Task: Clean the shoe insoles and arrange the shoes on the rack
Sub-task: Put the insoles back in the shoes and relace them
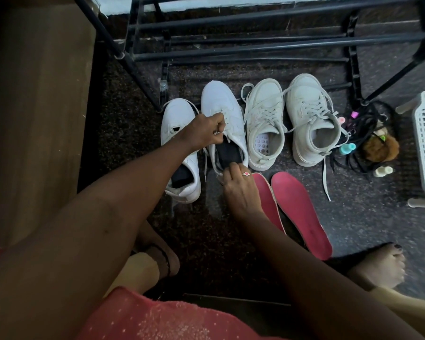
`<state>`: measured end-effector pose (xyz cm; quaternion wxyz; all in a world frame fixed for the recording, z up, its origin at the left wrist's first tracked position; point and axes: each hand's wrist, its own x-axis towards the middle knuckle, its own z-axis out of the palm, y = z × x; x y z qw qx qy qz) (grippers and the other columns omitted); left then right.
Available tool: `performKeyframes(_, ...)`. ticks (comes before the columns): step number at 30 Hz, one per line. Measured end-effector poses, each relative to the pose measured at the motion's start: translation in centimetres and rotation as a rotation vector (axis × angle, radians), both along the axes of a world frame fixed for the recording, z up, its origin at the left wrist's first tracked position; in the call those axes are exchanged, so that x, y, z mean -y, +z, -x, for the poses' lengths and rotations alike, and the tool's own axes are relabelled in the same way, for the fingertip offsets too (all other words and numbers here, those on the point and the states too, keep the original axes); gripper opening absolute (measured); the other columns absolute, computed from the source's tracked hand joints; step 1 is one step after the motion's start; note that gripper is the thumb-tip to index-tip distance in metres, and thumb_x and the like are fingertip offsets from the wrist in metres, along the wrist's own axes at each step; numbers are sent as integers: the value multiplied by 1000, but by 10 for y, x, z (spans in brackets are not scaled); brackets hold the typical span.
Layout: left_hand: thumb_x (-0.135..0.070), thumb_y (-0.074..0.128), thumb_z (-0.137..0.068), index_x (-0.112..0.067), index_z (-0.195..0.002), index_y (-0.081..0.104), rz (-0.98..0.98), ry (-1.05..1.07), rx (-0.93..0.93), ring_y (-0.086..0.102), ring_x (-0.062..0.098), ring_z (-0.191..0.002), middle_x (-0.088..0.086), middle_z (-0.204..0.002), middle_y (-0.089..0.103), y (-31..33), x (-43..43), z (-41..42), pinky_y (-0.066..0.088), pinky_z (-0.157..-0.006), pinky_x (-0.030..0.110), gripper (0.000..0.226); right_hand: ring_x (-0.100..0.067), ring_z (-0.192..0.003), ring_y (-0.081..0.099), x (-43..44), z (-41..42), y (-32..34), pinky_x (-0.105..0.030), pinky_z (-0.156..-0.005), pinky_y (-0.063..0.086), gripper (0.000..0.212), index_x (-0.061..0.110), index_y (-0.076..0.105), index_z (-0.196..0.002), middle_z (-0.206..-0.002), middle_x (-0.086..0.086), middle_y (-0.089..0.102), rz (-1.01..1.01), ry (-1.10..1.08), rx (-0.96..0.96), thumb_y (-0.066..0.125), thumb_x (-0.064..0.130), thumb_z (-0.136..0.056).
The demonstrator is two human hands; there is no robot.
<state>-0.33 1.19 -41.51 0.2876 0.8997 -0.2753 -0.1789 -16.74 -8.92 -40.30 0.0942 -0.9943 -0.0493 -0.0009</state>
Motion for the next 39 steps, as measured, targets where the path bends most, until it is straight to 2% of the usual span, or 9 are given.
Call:
performKeyframes(3,-5,61,-77,-20,-81,45,11,-3,3,69,32,-87,10,-85,69,-2,-1,0,53,-67,40,22,-28,-69,60,-3,-12,5,-32,-63,50,14,3,65,-73,-73,-13,59,13,-8,-103,51,0,-74)
performKeyframes(7,-2,61,-78,-10,-82,51,22,-13,18,69,28,-92,12,-84,69,-3,-2,-1,53,-67,38,13,-29,-104,57,-4,-31,11,-34,-88,41,26,3,61,-107,-108,-14,62,72,79,-354,39,1,-92)
performKeyframes(12,-2,61,-78,-6,-84,53,11,-17,36,69,29,-92,11,-87,69,-3,0,-1,53,-68,40,11,-22,-103,62,-5,-51,3,-37,-116,17,28,15,61,-111,-105,-4,69,144,7,-523,41,11,-93)
performKeyframes(20,-3,59,-79,-2,-88,54,-21,-23,82,68,33,-89,11,-88,67,-3,1,3,53,-66,42,11,-24,-116,54,-9,-71,6,-35,-96,37,31,16,53,-123,-124,-4,59,90,-10,-737,44,20,-93)
performKeyframes(27,-3,59,-78,-3,-89,53,-34,3,46,67,35,-91,13,-87,66,0,2,6,52,-67,42,12,-26,-126,46,-7,-73,11,-40,-112,22,39,11,48,-130,-132,-7,54,123,11,-856,46,17,-92)
performKeyframes(31,-5,58,-77,-4,-91,53,-81,76,62,62,32,-75,17,-92,67,0,5,13,51,-68,40,14,-27,-126,46,-8,-55,2,-44,-114,14,34,15,51,-124,-123,-8,61,115,29,-619,39,19,-93)
performKeyframes(35,-14,56,-82,-11,-107,53,-126,197,42,63,35,-82,20,-95,66,3,12,40,50,-71,39,25,-32,-144,10,-1,-14,-6,-47,-115,7,51,11,20,-148,-154,-11,23,-21,-91,-395,28,20,-99)
performKeyframes(37,-15,53,-86,-13,-115,52,-167,288,42,60,36,-80,21,-91,64,8,17,57,47,-68,39,29,-34,-140,26,3,9,-5,-48,-112,23,55,7,27,-146,-150,-13,33,-112,-210,-301,22,16,-92)
performKeyframes(39,-16,50,-88,-14,-119,53,-189,356,91,61,37,-84,20,-95,65,13,23,78,46,-70,40,31,-36,-118,55,12,31,-5,-46,-95,46,60,-1,48,-132,-127,-21,57,-183,-310,-205,24,18,-81)
